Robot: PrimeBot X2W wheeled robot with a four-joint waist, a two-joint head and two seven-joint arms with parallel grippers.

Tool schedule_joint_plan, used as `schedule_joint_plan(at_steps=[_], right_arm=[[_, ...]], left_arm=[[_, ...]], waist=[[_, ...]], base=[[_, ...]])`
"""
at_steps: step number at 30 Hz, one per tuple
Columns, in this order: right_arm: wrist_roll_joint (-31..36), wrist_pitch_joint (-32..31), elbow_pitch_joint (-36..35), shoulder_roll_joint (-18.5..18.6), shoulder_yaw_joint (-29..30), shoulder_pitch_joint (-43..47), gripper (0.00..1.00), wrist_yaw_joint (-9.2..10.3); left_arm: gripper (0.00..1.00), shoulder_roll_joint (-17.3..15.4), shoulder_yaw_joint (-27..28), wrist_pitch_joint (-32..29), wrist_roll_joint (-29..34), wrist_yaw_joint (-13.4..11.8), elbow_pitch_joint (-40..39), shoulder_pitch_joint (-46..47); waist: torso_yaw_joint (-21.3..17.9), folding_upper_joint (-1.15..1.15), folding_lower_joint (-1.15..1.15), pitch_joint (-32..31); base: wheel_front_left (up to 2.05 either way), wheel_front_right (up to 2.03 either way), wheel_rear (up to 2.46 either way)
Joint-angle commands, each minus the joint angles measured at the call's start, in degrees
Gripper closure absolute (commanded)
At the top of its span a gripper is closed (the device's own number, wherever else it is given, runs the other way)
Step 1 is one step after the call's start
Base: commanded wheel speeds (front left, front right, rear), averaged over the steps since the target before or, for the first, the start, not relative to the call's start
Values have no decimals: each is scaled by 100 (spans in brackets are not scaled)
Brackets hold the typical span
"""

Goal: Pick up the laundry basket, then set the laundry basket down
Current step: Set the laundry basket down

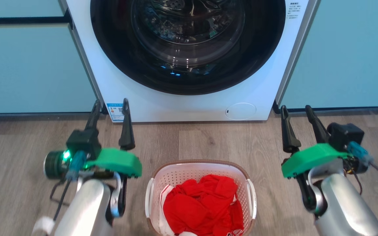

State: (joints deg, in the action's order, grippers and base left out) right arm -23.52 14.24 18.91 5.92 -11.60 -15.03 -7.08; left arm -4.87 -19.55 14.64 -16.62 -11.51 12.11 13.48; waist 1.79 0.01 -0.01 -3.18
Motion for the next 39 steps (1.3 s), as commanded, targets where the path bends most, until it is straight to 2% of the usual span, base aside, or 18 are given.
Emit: schedule_joint_plan(at_steps=[1, 4, 9, 13, 21, 39], right_arm=[[114, 75, -305, -32, -53, -77, 0, -41], [346, 75, -717, -104, 86, 254, 0, -41], [647, 75, -1058, -178, 236, 721, 0, -41], [815, 75, -1068, -222, 340, 1013, 0, -41], [1090, 75, -1085, -290, 501, 1410, 0, -41], [905, 75, -999, -303, 584, 1343, 0, -41]], left_arm=[[0, -5, 287, 35, 106, 32, -274, 130], [0, 112, 483, 35, 398, 154, -564, -180], [0, 184, 487, 36, 602, 359, -459, -591], [0, 195, 396, 36, 820, 381, -321, -784], [0, 198, 236, 36, 728, 426, -150, -988], [0, 199, 285, 36, 681, 471, -171, -920]], waist=[[13, -1, 1, -6], [46, -1, 1, -20], [59, -1, 1, -61], [44, -1, 1, -85], [-3, -1, 1, -69], [-149, -1, 1, -62]], base=[[0, 0, 0], [0, 0, 0], [0, 0, 0], [0, 0, 0], [0, 0, 0], [0, 0, 0]])
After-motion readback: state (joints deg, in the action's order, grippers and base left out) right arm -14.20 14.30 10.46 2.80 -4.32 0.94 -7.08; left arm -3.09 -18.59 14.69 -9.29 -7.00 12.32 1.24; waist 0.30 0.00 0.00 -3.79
